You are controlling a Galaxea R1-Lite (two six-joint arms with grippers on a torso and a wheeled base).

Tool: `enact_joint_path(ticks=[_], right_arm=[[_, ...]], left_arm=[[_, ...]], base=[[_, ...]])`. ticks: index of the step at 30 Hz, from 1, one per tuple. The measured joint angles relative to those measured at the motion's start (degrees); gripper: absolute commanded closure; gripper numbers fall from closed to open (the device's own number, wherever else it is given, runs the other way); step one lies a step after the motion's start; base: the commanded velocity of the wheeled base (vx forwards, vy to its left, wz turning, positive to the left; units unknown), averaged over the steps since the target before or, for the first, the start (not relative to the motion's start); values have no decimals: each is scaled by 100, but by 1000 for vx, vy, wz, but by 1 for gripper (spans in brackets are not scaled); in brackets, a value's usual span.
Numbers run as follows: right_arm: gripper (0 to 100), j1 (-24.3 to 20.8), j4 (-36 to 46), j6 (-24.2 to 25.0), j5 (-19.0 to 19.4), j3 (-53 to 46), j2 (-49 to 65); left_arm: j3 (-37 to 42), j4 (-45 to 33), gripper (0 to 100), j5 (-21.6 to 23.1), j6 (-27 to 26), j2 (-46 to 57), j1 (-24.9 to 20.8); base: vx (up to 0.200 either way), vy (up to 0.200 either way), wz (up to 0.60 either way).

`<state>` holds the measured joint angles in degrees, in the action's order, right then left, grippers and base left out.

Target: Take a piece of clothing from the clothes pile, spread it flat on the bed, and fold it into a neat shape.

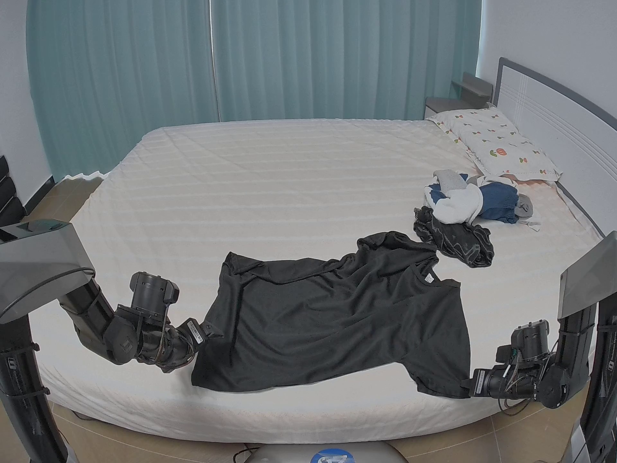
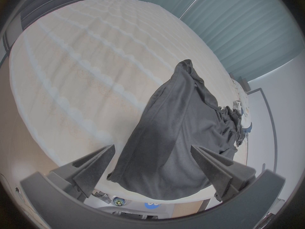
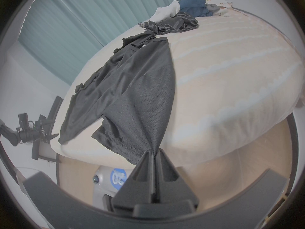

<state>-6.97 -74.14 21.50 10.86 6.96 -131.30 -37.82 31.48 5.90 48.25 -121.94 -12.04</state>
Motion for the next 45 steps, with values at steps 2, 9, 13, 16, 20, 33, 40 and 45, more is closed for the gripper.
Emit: enact_joint_path(ticks=[2,9,13,16,20,33,40,45], right_arm=[[100,102,9,-240,2,-112,51],[100,406,22,-612,5,-322,149],[100,511,18,-651,6,-338,162],[100,544,9,-653,27,-338,167],[100,546,-24,-656,77,-355,167],[100,491,-39,-681,99,-479,187],[100,505,-2,-998,95,-581,223],[100,572,134,-1259,84,-592,245]], left_arm=[[6,-80,0,-32,-51,-22,-7],[108,-389,0,-380,-416,-60,-145],[141,-386,0,-696,-440,-145,-333],[149,-378,0,-764,-444,-204,-410],[151,-384,100,-1000,-455,-286,-527],[105,-438,100,-1254,-449,-472,-746],[140,-980,100,-1270,-542,-405,-747],[113,-1799,100,-1281,-692,-212,-744]], base=[[0,0,0],[0,0,0],[0,0,0],[0,0,0],[0,0,0],[0,0,0],[0,0,0],[0,0,0]])
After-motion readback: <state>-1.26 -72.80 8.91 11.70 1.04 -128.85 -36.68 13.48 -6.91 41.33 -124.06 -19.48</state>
